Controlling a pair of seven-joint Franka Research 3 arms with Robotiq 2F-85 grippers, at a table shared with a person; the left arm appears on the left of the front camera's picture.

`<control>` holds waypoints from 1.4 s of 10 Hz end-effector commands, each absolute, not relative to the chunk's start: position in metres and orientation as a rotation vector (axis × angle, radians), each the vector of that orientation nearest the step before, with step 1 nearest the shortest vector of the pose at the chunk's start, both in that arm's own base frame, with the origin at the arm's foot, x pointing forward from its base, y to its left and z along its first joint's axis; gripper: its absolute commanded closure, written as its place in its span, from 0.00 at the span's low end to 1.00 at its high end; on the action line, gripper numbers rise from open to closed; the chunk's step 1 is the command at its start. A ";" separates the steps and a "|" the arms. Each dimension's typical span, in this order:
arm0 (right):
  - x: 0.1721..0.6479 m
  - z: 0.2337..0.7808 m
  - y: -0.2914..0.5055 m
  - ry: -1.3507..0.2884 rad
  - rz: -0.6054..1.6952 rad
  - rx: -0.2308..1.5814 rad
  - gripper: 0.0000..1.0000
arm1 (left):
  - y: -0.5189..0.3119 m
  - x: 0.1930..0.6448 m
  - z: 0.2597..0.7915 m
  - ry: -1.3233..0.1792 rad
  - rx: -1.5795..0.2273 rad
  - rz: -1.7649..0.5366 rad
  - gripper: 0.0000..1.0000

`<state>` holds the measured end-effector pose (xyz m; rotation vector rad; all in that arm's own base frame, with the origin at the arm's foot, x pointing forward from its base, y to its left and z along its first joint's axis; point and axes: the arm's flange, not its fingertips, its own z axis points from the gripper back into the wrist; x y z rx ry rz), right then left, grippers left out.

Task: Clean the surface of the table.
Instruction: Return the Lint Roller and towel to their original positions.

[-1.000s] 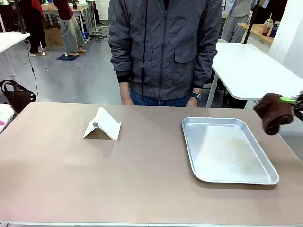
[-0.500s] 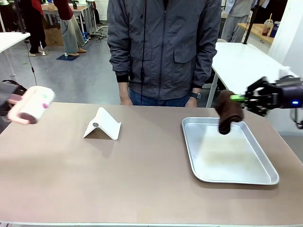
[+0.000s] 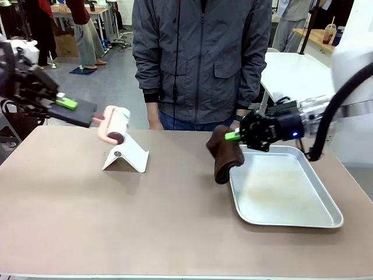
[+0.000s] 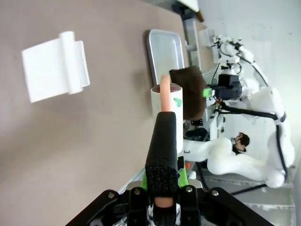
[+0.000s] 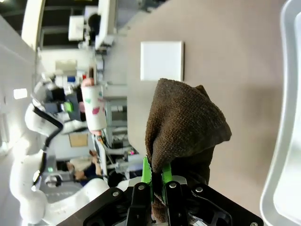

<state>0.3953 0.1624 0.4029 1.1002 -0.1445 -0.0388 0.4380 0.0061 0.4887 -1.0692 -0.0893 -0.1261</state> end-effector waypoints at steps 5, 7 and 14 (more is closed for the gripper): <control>0.413 0.339 0.201 -0.180 -0.010 1.136 0.91 | -0.075 0.483 0.459 0.022 -0.877 -0.187 0.78; 0.407 0.343 0.194 -0.140 0.007 1.106 0.91 | -0.083 0.475 0.453 0.011 -0.894 -0.194 0.78; 0.424 0.327 0.225 -0.228 -0.114 1.041 0.91 | -0.113 0.494 0.456 0.070 -0.678 -0.160 0.78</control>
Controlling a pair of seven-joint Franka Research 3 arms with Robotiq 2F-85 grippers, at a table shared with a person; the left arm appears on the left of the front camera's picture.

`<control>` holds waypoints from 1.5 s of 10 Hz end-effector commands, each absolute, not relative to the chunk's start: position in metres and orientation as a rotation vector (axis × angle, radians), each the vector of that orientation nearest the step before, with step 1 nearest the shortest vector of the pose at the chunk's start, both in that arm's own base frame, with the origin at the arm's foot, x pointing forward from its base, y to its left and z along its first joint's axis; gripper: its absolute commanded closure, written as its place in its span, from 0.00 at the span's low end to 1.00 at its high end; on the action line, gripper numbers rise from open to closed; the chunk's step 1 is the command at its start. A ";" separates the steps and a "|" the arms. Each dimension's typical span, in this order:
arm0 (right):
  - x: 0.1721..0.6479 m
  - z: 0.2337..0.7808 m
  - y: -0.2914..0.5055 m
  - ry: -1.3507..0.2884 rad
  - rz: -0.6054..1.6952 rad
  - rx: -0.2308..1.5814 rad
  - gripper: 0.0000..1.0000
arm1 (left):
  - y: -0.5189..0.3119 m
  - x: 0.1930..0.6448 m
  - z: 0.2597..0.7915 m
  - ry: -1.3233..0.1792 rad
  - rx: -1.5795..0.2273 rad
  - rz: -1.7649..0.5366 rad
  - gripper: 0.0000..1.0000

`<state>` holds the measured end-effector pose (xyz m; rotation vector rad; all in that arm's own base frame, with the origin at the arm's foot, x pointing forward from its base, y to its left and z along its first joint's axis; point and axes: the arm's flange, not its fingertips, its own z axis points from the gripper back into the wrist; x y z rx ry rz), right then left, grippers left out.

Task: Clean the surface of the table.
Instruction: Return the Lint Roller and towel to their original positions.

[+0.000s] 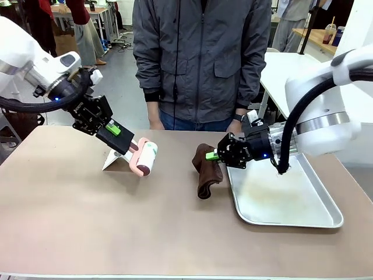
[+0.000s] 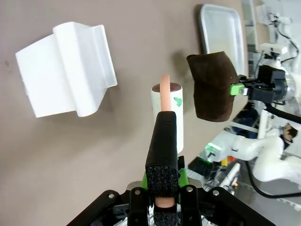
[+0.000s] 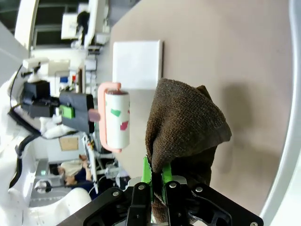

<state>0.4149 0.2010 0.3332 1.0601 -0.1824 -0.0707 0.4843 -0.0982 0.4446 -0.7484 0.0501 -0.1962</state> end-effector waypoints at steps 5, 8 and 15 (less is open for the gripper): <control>0.438 0.306 0.242 -0.259 -0.204 0.928 0.91 | -0.136 0.535 0.461 0.077 -0.547 -0.014 0.78; 0.439 0.303 0.236 -0.245 -0.221 0.924 0.91 | -0.139 0.546 0.454 0.050 -0.482 -0.088 0.78; 0.440 0.303 0.228 -0.231 -0.196 0.916 0.91 | -0.138 0.552 0.435 0.028 -0.456 -0.084 0.78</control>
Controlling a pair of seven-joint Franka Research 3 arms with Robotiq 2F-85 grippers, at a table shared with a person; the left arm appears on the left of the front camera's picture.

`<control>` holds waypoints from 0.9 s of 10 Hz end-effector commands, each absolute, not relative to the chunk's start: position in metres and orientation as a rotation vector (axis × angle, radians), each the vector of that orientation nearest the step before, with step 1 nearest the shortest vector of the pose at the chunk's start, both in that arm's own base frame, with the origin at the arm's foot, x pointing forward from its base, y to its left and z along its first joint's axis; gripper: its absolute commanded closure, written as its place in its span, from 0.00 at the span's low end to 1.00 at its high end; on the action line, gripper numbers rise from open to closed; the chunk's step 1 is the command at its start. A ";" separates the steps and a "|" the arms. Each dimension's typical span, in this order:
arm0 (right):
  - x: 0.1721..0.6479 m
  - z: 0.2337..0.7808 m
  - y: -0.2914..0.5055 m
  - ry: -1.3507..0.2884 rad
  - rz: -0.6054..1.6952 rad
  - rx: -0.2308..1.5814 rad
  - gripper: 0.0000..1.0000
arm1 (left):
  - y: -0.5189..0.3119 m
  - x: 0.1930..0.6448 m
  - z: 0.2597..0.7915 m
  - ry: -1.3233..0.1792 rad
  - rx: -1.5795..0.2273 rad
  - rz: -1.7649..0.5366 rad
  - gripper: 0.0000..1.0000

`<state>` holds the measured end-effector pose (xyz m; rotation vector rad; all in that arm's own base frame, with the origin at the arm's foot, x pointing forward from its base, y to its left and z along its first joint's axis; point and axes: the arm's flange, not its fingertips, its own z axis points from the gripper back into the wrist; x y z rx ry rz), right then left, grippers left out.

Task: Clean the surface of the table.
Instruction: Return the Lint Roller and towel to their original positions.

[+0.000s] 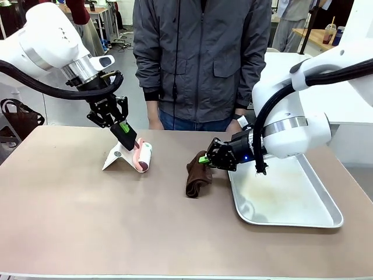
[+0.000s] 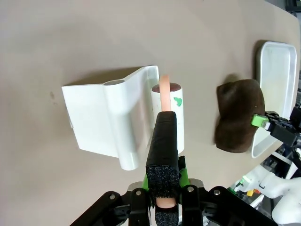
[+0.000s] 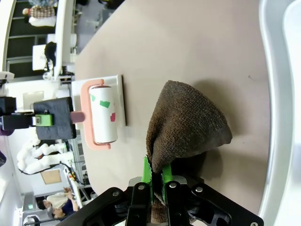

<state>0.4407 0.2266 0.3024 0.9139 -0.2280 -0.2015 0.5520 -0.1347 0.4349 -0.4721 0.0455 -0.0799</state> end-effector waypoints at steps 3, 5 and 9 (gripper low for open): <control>0.440 0.303 0.228 -0.231 -0.196 0.916 0.91 | -0.138 0.555 0.433 0.013 -0.445 -0.067 0.78; 0.440 0.303 0.228 -0.231 -0.196 0.916 0.91 | -0.138 0.556 0.432 0.019 -0.439 -0.057 0.78; 0.440 0.303 0.228 -0.231 -0.196 0.916 0.91 | -0.140 0.558 0.428 0.023 -0.410 -0.051 0.78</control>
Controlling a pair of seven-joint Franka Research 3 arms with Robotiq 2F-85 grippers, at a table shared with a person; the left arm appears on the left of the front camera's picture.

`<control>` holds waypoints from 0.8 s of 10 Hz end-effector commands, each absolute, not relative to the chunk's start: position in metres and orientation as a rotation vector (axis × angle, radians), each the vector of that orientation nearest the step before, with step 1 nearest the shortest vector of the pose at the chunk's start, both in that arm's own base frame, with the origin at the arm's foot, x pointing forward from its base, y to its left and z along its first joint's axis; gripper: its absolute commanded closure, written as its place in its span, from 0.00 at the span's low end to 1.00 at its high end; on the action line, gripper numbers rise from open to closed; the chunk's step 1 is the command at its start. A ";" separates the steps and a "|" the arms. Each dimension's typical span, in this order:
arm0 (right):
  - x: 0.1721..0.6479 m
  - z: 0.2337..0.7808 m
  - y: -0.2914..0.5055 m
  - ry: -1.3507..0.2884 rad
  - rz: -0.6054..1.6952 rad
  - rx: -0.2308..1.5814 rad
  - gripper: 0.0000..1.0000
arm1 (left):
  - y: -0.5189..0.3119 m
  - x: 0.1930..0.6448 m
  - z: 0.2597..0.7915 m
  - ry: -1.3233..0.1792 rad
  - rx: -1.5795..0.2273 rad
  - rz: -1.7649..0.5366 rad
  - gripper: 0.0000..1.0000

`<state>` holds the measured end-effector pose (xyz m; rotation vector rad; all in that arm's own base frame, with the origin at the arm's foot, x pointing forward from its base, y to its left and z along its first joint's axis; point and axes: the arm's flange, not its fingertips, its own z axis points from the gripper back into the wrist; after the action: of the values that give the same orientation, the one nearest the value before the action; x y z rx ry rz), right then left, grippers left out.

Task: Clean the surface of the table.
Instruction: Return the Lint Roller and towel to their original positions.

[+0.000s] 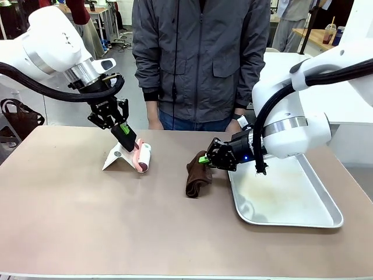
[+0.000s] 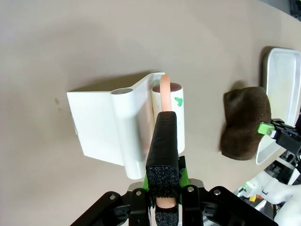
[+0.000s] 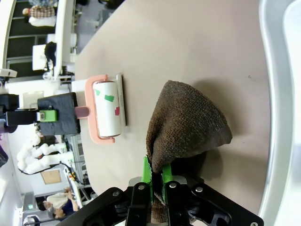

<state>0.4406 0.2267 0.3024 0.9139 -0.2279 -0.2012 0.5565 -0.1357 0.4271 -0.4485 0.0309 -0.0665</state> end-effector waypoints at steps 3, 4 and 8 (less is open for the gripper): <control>0.441 0.302 0.227 -0.228 -0.201 0.914 0.91 | -0.139 0.559 0.425 0.030 -0.402 -0.044 0.78; 0.441 0.302 0.226 -0.232 -0.225 0.904 0.43 | -0.138 0.560 0.425 0.035 -0.407 -0.046 0.47; 0.440 0.302 0.225 -0.229 -0.219 0.888 0.00 | -0.132 0.558 0.426 0.037 -0.407 -0.025 0.00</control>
<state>0.4407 0.2245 0.3015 0.9096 -0.2286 -0.2074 0.5579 -0.1332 0.4225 -0.4345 0.0391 -0.0550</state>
